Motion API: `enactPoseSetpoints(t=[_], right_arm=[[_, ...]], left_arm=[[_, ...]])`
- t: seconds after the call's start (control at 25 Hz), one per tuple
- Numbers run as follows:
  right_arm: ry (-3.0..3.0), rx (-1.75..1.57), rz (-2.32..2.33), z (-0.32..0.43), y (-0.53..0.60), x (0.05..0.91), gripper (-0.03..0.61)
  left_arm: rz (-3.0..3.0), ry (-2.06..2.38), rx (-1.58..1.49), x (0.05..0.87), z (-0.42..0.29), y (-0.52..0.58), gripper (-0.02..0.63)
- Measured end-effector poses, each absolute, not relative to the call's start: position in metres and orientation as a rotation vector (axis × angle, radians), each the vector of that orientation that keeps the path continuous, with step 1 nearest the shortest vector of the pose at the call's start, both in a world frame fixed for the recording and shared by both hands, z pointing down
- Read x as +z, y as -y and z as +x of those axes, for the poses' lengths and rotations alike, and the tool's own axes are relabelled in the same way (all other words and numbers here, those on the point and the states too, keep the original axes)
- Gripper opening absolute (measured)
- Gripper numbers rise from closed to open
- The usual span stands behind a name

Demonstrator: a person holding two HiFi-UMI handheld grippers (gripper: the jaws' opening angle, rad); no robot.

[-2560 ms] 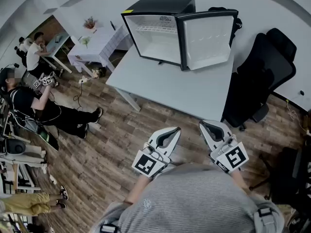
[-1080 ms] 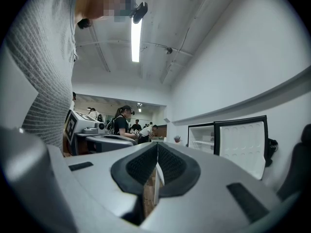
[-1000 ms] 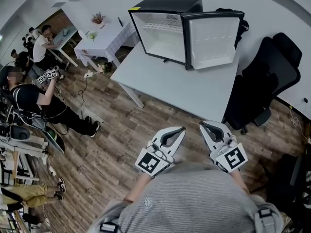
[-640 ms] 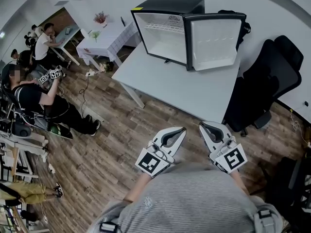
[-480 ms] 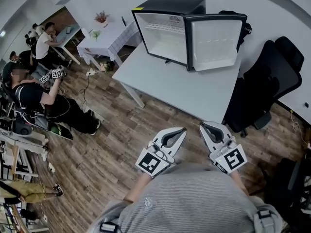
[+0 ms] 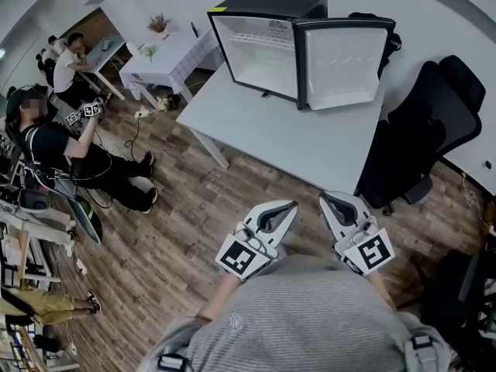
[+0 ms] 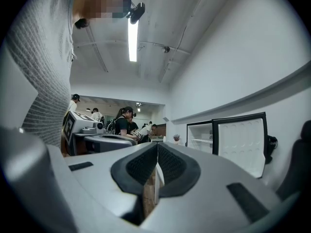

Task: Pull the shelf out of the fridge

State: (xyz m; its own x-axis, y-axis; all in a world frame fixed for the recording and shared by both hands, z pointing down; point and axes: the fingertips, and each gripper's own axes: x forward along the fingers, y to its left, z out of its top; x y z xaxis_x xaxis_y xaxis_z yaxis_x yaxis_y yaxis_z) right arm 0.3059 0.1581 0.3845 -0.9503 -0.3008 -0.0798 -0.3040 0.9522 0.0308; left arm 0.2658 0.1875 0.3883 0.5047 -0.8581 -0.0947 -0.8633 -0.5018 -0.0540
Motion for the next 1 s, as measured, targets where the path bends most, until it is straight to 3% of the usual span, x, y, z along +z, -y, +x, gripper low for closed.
enactPoseSetpoints(t=[0.52, 1.0], right_arm=[[-3.012, 0.035, -0.589, 0.261, -0.105, 0.396, 0.014], [-3.025, 0.080, -0.625, 0.138, -0.020, 0.391, 0.014]], left_arm=[[-2.699, -1.436, 0.113, 0.407, 0.217, -0.137, 0.011], [-2.733, -1.397, 0.103, 0.402, 0.091, -0.036, 0.011]])
